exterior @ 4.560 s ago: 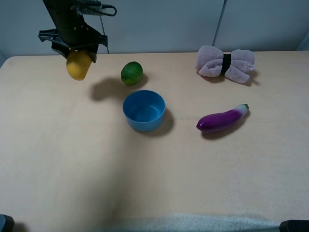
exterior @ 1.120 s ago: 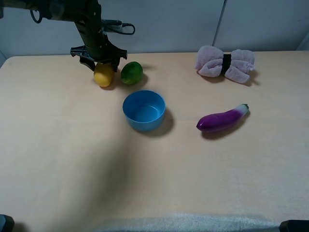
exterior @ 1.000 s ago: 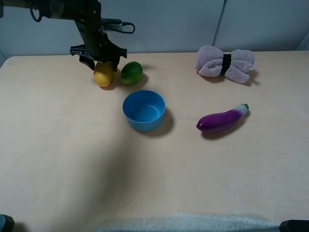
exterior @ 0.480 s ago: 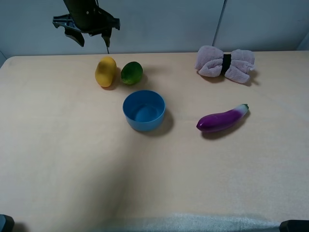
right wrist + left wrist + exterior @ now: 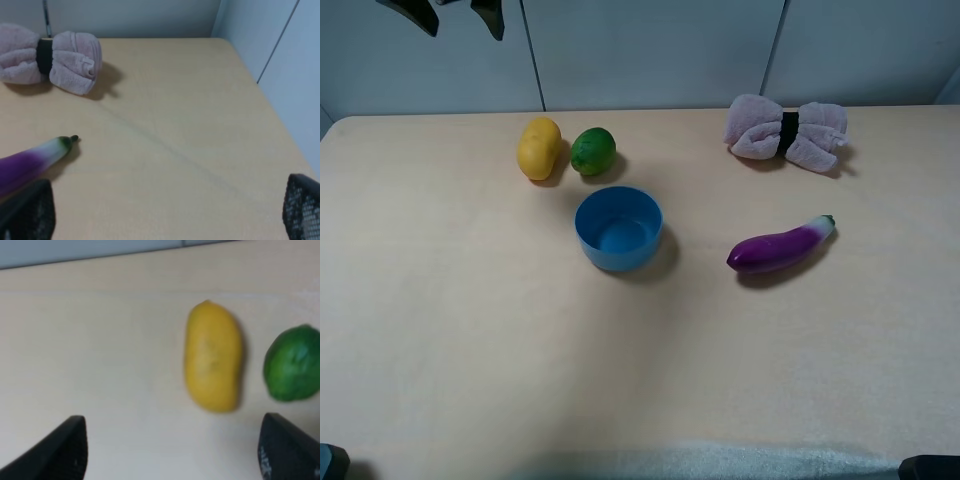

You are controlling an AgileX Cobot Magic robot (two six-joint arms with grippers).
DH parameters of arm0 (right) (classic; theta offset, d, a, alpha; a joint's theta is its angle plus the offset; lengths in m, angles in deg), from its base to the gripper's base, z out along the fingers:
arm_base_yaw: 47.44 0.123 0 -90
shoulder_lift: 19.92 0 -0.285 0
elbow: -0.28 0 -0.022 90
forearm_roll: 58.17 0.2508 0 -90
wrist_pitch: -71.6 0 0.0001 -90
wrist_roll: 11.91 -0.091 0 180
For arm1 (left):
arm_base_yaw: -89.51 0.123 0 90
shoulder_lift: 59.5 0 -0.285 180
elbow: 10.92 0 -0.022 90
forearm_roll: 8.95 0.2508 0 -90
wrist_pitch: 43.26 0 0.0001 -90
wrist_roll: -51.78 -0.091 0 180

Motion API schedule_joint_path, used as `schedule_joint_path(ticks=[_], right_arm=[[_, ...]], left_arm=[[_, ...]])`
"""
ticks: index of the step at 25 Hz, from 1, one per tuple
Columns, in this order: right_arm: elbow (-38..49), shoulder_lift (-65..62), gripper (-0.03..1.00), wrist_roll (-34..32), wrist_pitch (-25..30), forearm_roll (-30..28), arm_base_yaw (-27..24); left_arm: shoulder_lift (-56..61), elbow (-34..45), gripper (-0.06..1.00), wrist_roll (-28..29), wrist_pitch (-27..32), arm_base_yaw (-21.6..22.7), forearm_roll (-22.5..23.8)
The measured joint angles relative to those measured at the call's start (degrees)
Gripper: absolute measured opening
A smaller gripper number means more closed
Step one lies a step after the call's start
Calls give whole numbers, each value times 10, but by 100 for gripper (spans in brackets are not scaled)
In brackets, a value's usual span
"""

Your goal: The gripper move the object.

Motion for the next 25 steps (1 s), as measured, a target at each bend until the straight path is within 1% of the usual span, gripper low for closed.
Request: schedule_joint_path(ticks=[2, 4, 11, 17, 21, 25], right_arm=[[0, 0, 69, 0, 0, 0, 0], [0, 0, 69, 0, 0, 0, 0], [0, 0, 69, 0, 0, 0, 0], [0, 0, 69, 0, 0, 0, 0], [0, 0, 69, 0, 0, 0, 0], [0, 0, 69, 0, 0, 0, 0]], left_arm=[[52, 42, 77, 0, 0, 1, 18], [103, 87, 77, 0, 0, 7, 25], [297, 261, 77, 0, 2, 46, 31], [451, 393, 77, 0, 9, 107, 30], [550, 461, 77, -3, 28, 137, 32], [641, 520, 77, -20, 42, 141, 32]])
